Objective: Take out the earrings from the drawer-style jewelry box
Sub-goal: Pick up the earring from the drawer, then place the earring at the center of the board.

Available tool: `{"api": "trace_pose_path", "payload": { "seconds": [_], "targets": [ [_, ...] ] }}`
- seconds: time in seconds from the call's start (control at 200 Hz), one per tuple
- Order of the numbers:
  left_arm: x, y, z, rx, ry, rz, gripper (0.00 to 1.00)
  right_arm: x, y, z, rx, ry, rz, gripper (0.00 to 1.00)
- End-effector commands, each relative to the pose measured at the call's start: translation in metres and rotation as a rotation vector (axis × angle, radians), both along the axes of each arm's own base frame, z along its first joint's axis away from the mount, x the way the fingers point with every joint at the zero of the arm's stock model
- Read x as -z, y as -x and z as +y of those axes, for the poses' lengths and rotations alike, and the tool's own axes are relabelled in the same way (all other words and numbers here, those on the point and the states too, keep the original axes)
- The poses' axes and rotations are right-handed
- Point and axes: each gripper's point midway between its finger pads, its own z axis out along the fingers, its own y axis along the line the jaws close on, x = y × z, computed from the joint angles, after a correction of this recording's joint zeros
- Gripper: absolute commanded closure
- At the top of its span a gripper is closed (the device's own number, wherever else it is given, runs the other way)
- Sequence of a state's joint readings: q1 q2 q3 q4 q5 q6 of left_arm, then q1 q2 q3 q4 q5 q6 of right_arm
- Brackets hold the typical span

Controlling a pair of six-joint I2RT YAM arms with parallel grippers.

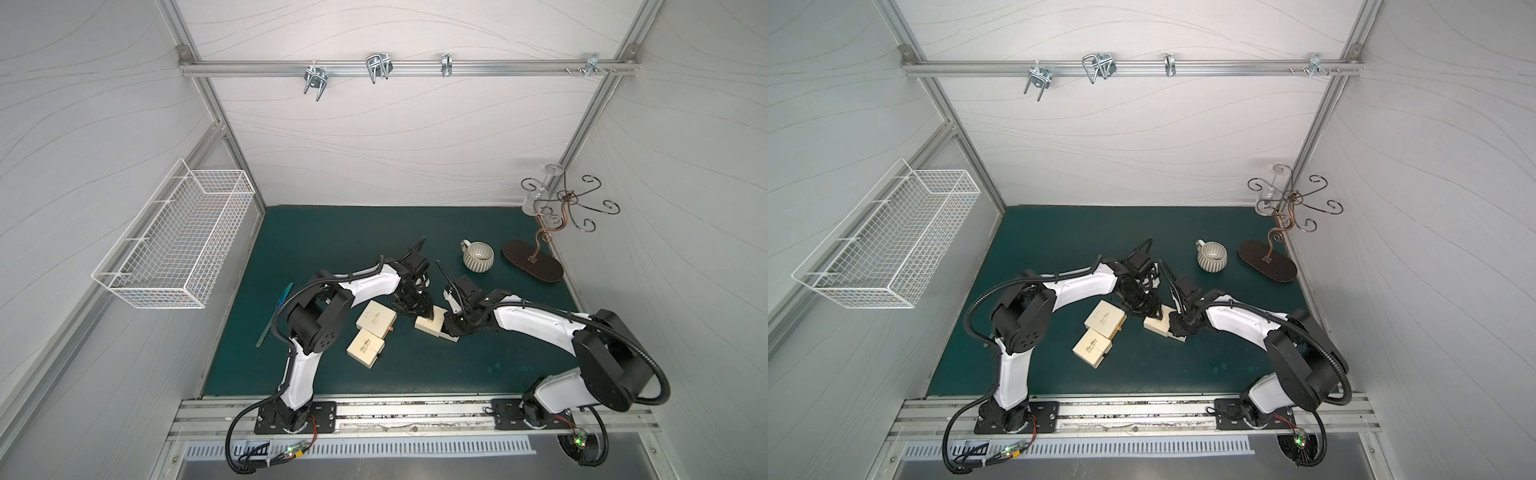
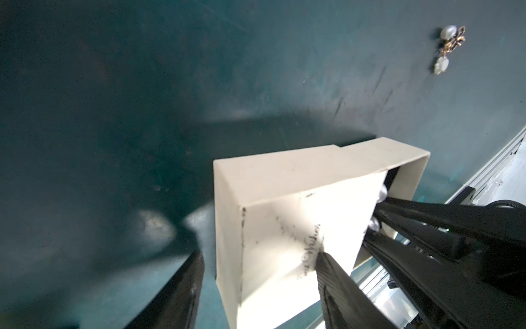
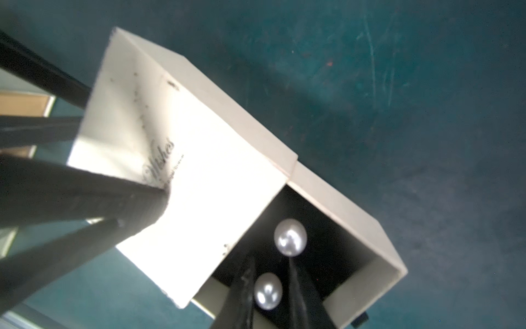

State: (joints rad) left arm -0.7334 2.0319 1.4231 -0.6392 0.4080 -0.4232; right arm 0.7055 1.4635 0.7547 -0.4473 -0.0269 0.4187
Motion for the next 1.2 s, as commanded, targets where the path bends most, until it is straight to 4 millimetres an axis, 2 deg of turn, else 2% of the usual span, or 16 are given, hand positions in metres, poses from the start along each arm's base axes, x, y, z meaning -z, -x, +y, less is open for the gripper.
{"api": "trace_pose_path", "payload": {
  "seconds": [0.0, 0.08, 0.33, 0.515, 0.655, 0.765, 0.92, 1.051, 1.196],
  "targets": [
    [0.029, -0.009, 0.021, -0.03, -0.125, -0.016, 0.35, 0.0, -0.003, 0.004, -0.015, 0.001, -0.01, 0.88],
    [0.03, -0.009, 0.022, -0.029, -0.129, -0.014, 0.35, -0.003, -0.003, 0.003, -0.015, -0.007, -0.024, 0.93],
    [0.031, -0.009, 0.021, -0.029, -0.13, -0.011, 0.35, -0.025, -0.006, -0.006, 0.041, -0.056, -0.098, 0.94],
    [0.031, -0.01, 0.02, -0.027, -0.127, -0.008, 0.35, -0.038, -0.01, -0.024, 0.137, -0.101, -0.127, 0.94],
    [0.031, -0.01, 0.019, -0.025, -0.123, -0.007, 0.35, -0.043, -0.019, -0.046, 0.253, -0.13, -0.142, 0.94],
    [0.031, -0.01, 0.018, -0.022, -0.12, -0.005, 0.35, -0.037, -0.026, -0.067, 0.363, -0.144, -0.117, 0.93],
    [0.03, -0.009, 0.017, -0.02, -0.114, -0.006, 0.35, -0.015, -0.033, -0.091, 0.514, -0.186, -0.014, 0.93],
    [0.029, -0.01, 0.017, -0.018, -0.111, -0.009, 0.35, -0.003, -0.043, -0.103, 0.59, -0.21, 0.029, 0.93],
    [0.028, -0.01, 0.018, -0.015, -0.112, -0.012, 0.35, 0.003, -0.053, -0.107, 0.634, -0.244, 0.048, 0.93]
  ]
}}
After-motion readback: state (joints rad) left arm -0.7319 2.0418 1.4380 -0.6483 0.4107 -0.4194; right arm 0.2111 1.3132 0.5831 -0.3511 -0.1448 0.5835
